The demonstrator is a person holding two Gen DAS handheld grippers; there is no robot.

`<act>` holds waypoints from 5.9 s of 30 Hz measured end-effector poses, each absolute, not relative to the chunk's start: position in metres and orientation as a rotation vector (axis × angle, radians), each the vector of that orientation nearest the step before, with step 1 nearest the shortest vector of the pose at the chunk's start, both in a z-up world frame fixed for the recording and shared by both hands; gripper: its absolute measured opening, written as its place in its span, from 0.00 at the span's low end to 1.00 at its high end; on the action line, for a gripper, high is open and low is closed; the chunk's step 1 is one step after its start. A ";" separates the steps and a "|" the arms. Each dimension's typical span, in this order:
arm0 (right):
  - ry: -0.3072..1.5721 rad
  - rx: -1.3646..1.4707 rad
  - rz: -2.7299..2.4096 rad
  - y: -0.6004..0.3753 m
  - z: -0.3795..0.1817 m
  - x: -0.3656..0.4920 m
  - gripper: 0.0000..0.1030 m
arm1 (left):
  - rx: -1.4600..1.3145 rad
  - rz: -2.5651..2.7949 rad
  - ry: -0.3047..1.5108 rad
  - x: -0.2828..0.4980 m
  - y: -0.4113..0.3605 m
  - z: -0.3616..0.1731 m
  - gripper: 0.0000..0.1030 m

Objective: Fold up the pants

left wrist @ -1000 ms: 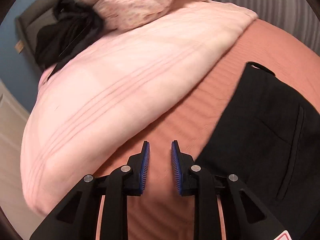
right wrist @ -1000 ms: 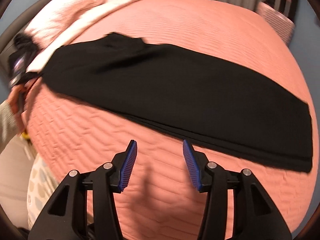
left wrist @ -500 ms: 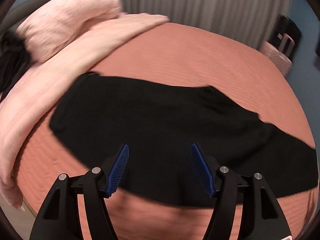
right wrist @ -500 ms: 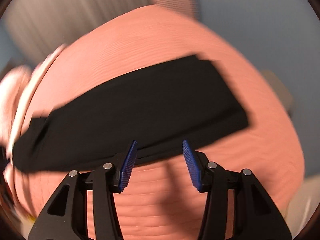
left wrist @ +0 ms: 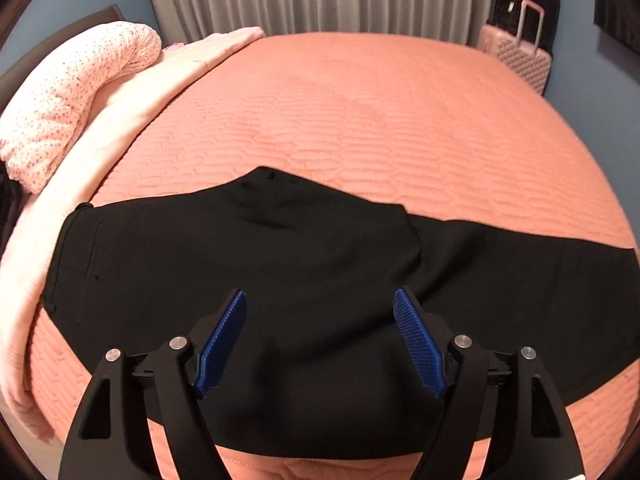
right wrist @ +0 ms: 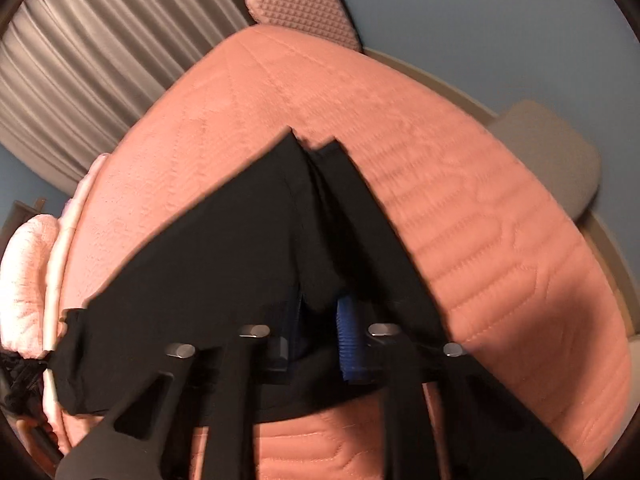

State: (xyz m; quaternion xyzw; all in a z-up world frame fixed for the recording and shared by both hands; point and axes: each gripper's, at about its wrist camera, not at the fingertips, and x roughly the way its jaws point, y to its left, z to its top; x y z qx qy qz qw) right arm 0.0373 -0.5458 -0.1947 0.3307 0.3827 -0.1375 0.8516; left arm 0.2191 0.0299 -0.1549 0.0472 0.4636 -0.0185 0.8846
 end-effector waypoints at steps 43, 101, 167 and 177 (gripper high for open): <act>1.076 -0.204 0.729 0.040 -0.211 0.394 0.31 | -0.052 0.432 0.939 0.184 0.367 -0.229 0.91; 1.069 -0.216 1.246 0.199 -0.208 0.279 0.11 | -0.175 0.470 0.752 0.187 0.422 -0.148 0.90; 0.986 0.326 0.081 -0.505 -0.208 0.052 0.00 | 0.463 0.183 0.944 0.203 0.057 -0.203 0.95; 0.902 0.442 -0.200 -0.585 -0.181 -0.014 0.02 | 0.408 0.295 1.031 0.213 0.059 -0.218 0.95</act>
